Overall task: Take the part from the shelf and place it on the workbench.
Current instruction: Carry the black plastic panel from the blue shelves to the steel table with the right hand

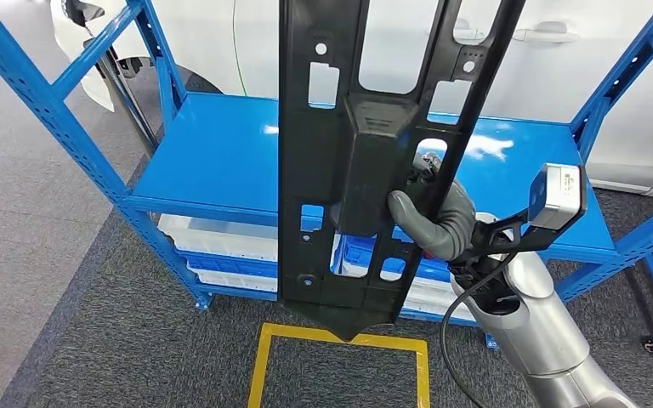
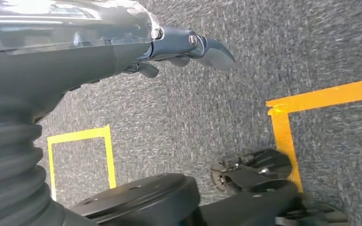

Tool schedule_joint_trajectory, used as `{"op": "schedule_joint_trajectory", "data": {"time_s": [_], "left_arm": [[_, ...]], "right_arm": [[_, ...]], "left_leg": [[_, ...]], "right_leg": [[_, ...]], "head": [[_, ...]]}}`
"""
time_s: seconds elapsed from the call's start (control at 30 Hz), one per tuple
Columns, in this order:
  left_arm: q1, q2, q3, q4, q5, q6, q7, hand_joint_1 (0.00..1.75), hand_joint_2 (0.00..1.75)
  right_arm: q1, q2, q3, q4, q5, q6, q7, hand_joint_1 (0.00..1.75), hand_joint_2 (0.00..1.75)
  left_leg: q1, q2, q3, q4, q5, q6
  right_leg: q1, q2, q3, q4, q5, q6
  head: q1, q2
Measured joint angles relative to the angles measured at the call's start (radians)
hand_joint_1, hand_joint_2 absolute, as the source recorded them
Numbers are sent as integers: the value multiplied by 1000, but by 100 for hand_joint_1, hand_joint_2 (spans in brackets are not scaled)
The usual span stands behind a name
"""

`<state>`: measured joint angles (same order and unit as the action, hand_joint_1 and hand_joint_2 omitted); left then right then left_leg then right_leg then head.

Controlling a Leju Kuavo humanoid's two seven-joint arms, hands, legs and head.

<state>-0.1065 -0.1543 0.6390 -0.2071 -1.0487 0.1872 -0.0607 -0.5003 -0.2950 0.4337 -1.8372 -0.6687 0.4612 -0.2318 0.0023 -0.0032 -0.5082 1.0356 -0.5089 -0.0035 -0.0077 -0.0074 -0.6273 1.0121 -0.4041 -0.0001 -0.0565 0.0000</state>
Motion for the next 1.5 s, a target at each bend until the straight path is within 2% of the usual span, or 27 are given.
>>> {"op": "schedule_joint_trajectory", "data": {"time_s": [0.03,0.1,0.17,0.27,0.3,0.33,0.37,0.4,0.43,0.5,0.57,0.63,0.7,0.8,0.87,0.9,0.93,1.0,1.07,1.17,1.23,1.3,1.33,1.37,1.4,1.43,1.5], "left_arm": [[1,0,0,0,0,0,0,0,175],[2,1,0,0,0,0,-1,0,175],[4,2,0,1,0,0,0,0,175],[4,2,0,1,0,0,-1,0,175],[5,2,1,1,1,0,-1,0,175],[6,2,1,1,1,0,-1,0,175],[6,2,1,1,2,0,-1,0,175],[5,2,1,1,2,0,-1,0,175],[5,2,2,1,2,0,-2,0,175],[3,1,2,1,1,1,-2,0,175],[2,1,3,1,1,1,-2,0,175],[3,2,3,1,0,0,-3,0,175],[2,3,3,1,0,-1,-4,0,175],[-2,4,3,1,-2,-4,-3,0,175],[-3,4,3,1,-3,-5,-2,0,175],[-3,4,3,1,-3,-5,-1,0,175],[-2,4,3,1,-3,-5,1,0,175],[1,4,3,1,-3,-4,3,0,175],[2,5,3,1,-3,-4,4,0,175],[4,5,4,2,-3,-3,6,0,175],[3,4,4,2,-3,-3,7,0,175],[2,4,4,2,-1,-2,8,0,175],[3,4,4,2,0,-2,8,0,175],[3,4,5,2,1,-1,8,0,175],[2,4,5,2,2,0,8,0,175],[2,4,5,2,2,2,8,0,175],[0,3,5,2,2,3,8,0,175]], "right_arm": [[1,-2,0,0,0,1,-1,175,175],[2,-5,0,0,0,2,-3,175,175],[2,-9,0,0,-1,3,-6,175,175],[6,-13,0,-1,0,2,-9,175,175],[9,-14,0,-1,0,1,-9,175,175],[12,-15,0,-1,0,1,-9,175,175],[14,-15,0,-1,0,1,-9,175,175],[16,-15,0,-1,0,1,-9,175,175],[16,-15,0,-1,0,1,-9,175,175],[16,-15,0,-3,0,1,-9,175,175],[17,-16,0,-5,0,0,-10,175,175],[19,-17,0,-6,1,-1,-10,175,175],[20,-17,0,-9,1,-5,-10,175,175],[24,-18,0,-11,1,-10,-10,175,175],[27,-19,0,-11,1,-11,-10,175,175],[28,-19,0,-11,1,-11,-10,175,175],[28,-19,0,-12,1,-12,-10,175,175],[27,-19,0,-12,0,-14,-9,175,175],[26,-19,0,-12,0,-16,-7,175,175],[26,-19,0,-11,0,-16,-4,175,175],[27,-19,-1,-11,0,-16,-3,175,175],[29,-19,-1,-11,-1,-16,-3,175,175],[30,-19,-1,-11,-1,-17,-2,175,175],[31,-19,-1,-11,-2,-18,-1,175,175],[31,-19,-1,-11,-2,-20,0,175,175],[31,-19,-1,-11,-2,-22,1,175,175],[31,-19,0,-11,-3,-26,1,175,175]], "left_leg": [[-2,-1,13,-27,0,4],[-2,-3,7,-33,7,14],[2,0,-4,-38,22,27],[4,4,-34,-39,48,41],[4,4,-46,-38,56,42],[4,5,-58,-36,64,41],[3,4,-69,-33,70,40],[3,4,-79,-29,76,38],[4,4,-88,-25,79,35],[1,3,-101,-16,86,27],[0,3,-106,-14,95,16],[0,2,-110,-11,100,4],[0,2,-129,32,58,-6],[2,2,-178,204,-68,-15],[2,3,-171,260,-80,-16],[2,3,-143,233,-58,-14],[2,2,-99,175,-29,-10],[-1,2,-11,36,-5,0],[-6,0,19,-28,-10,10],[-3,0,5,-39,12,27],[1,4,-12,-44,34,38],[0,5,-36,-42,51,43],[-1,5,-48,-40,58,43],[-1,5,-61,-36,65,42],[-1,5,-74,-30,70,40],[-1,5,-84,-24,74,38],[-1,4,-102,-13,82,31]], "right_leg": [[1,0,-3,1,5,6],[1,-1,-7,0,16,18],[0,2,-19,17,-4,29],[-5,5,-72,170,-128,40],[-6,5,-89,233,-159,42],[-6,5,-95,274,-170,44],[-7,5,-84,280,-160,44],[-7,4,-52,244,-135,43],[-7,4,-6,182,-108,41],[-3,5,80,50,-89,32],[2,6,105,0,-96,22],[1,4,97,-4,-84,8],[-3,0,85,-9,-68,-8],[-1,-2,57,-8,-45,-20],[1,-2,35,-6,-30,-19],[2,-2,25,-3,-23,-17],[3,-1,16,0,-18,-15],[5,-1,2,6,-8,-8],[5,-3,-7,8,4,4],[2,-2,-16,11,7,22],[-1,2,-41,70,-56,32],[-4,3,-79,193,-141,41],[-6,3,-91,246,-162,44],[-6,3,-89,273,-162,46],[-7,3,-68,261,-144,47],[-7,3,-29,212,-117,46],[-5,3,62,78,-93,37]], "head": [[0,0],[0,0],[0,0],[0,0],[0,0],[0,0],[0,0],[0,0],[0,0],[0,0],[0,0],[0,0],[0,0],[0,0],[0,0],[0,0],[0,0],[0,0],[0,0],[0,0],[0,0],[0,0],[0,0],[0,0],[0,0],[0,0],[0,0]]}}
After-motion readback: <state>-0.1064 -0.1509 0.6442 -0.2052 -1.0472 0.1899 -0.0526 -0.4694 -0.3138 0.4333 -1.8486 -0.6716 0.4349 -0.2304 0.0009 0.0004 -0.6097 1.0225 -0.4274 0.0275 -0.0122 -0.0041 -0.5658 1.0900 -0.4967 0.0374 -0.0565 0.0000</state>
